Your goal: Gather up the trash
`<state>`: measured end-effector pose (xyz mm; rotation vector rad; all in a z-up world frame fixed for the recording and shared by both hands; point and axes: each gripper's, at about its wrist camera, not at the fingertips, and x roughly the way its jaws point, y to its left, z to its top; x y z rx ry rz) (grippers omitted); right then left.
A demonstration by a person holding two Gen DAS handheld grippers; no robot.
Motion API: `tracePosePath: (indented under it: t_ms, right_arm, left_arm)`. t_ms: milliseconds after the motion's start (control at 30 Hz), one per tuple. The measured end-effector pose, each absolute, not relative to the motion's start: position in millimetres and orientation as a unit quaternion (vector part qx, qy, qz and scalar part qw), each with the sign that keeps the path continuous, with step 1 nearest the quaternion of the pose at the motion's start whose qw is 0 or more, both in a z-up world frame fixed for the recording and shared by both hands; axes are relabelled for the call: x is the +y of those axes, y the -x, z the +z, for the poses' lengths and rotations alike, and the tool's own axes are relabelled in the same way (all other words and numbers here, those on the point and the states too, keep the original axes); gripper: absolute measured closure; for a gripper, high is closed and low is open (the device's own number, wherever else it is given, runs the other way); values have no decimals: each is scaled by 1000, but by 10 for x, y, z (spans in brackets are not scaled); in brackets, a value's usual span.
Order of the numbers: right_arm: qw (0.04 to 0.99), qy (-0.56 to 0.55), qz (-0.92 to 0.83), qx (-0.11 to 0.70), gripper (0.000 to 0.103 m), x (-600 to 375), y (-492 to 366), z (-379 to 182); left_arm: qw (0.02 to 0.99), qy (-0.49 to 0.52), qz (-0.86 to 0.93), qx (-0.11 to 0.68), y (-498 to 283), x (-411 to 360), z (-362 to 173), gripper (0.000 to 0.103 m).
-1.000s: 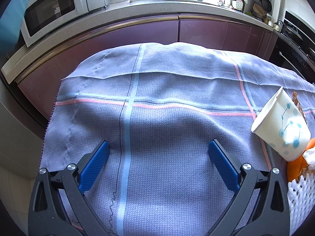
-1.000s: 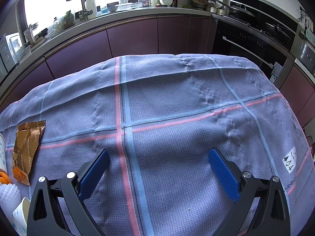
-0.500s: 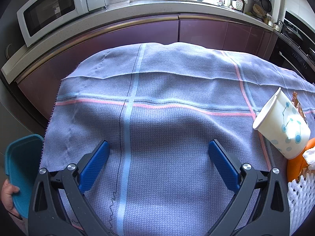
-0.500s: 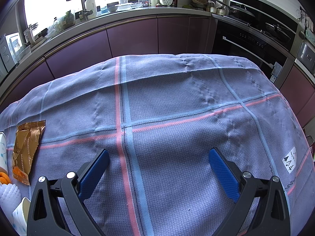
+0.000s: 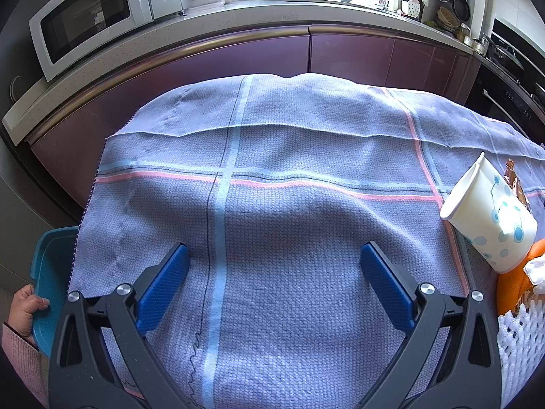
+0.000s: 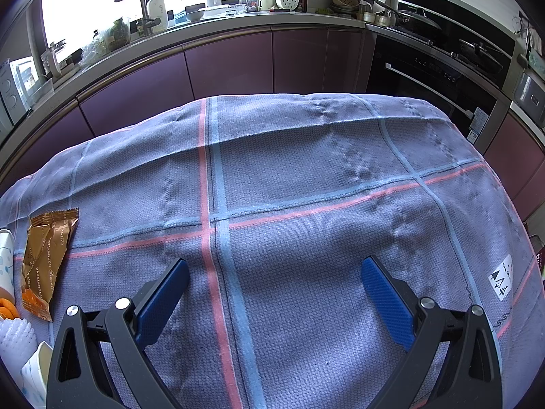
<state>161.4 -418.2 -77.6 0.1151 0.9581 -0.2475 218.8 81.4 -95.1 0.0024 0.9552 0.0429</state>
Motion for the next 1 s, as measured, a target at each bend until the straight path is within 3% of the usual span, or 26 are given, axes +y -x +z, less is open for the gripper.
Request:
tracePosePath:
  t_ms: [1000]
  right_arm:
    - [876, -75, -137, 456, 5, -4179, -1611, -756]
  left_arm:
    - [887, 0, 20, 461, -2154, 829, -931, 4]
